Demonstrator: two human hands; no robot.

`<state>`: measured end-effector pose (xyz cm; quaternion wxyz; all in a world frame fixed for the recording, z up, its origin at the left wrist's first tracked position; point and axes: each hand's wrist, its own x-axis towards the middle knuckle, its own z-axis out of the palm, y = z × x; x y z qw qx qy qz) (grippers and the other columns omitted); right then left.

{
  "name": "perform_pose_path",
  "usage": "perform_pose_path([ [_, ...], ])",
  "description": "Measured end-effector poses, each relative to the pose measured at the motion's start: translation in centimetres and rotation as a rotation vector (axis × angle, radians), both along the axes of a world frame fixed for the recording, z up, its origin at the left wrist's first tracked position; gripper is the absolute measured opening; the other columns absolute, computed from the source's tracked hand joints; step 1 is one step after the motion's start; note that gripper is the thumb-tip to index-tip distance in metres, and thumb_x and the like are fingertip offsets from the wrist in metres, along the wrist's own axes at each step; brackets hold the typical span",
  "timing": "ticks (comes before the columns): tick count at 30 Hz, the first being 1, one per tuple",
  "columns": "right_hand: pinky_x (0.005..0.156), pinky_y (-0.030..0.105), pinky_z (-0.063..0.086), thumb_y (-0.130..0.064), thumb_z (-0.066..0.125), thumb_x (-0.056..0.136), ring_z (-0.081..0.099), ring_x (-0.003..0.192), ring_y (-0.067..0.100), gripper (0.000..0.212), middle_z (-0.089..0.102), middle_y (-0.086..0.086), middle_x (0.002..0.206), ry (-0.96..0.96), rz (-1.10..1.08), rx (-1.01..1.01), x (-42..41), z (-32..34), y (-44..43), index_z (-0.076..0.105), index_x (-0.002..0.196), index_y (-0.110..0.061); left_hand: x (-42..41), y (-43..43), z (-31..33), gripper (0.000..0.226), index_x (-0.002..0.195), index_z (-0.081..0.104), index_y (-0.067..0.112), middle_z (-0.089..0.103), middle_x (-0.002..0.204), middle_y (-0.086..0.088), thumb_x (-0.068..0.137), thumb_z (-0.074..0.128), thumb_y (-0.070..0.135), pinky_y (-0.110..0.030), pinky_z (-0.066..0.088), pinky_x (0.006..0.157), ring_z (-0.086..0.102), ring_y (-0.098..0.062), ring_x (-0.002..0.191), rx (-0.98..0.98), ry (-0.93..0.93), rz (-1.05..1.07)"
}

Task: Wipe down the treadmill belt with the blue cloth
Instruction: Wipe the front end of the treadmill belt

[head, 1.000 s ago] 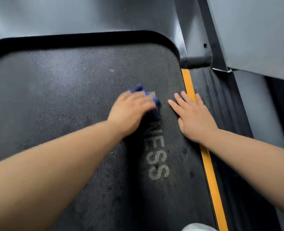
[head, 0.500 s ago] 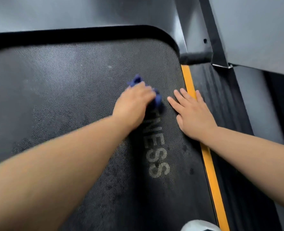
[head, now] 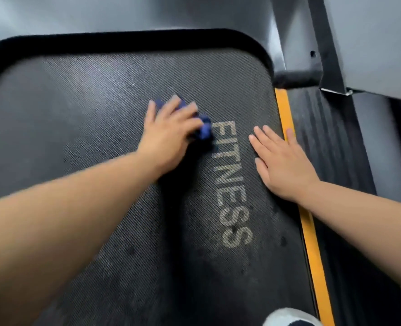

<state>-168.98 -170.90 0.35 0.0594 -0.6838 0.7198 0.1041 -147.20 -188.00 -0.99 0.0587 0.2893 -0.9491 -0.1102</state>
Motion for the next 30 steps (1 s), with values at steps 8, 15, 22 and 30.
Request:
perform_pose_path([
  [8,0.108,0.057,0.025,-0.031,0.03,0.088,0.04,0.135,0.029,0.056,0.045,0.01,0.145,-0.087,0.066,0.05,2.9,0.5,-2.2,0.05,0.136,-0.009,5.4,7.7,0.4,0.036,0.106,0.067,0.015,0.063,0.119,-0.016,0.083,0.039,0.016,-0.048,0.046,0.095,0.059,-0.036,0.11,0.234,0.07,-0.274],
  [15,0.116,0.038,0.01,-0.024,0.04,0.098,0.018,0.145,0.026,0.052,0.022,0.007,0.157,-0.247,0.072,0.045,5.4,-0.4,-4.6,0.03,0.148,-0.012,2.3,-4.1,0.3,0.03,0.116,0.064,0.018,0.053,0.134,-0.009,0.09,0.048,0.017,-0.038,0.038,0.101,0.048,-0.031,0.123,0.12,0.108,0.258],
  [22,0.112,0.048,0.024,-0.033,0.029,0.091,0.028,0.141,0.033,0.058,0.028,0.012,0.154,-0.254,0.049,0.074,6.2,0.3,-5.8,0.037,0.144,-0.011,8.4,4.8,-0.4,0.041,0.111,0.067,0.017,0.06,0.127,-0.011,0.081,0.038,0.013,-0.054,0.043,0.1,0.057,-0.034,0.117,0.178,0.03,-0.318],
  [30,0.111,0.055,0.025,-0.031,0.032,0.091,0.03,0.139,0.035,0.056,0.032,0.013,0.152,-0.278,0.028,0.033,7.7,-0.2,-7.2,0.04,0.143,-0.011,4.0,-4.9,0.6,0.038,0.12,0.063,0.017,0.051,0.137,-0.009,0.086,0.048,0.007,-0.042,0.034,0.107,0.043,-0.03,0.129,0.17,0.054,0.21],
])
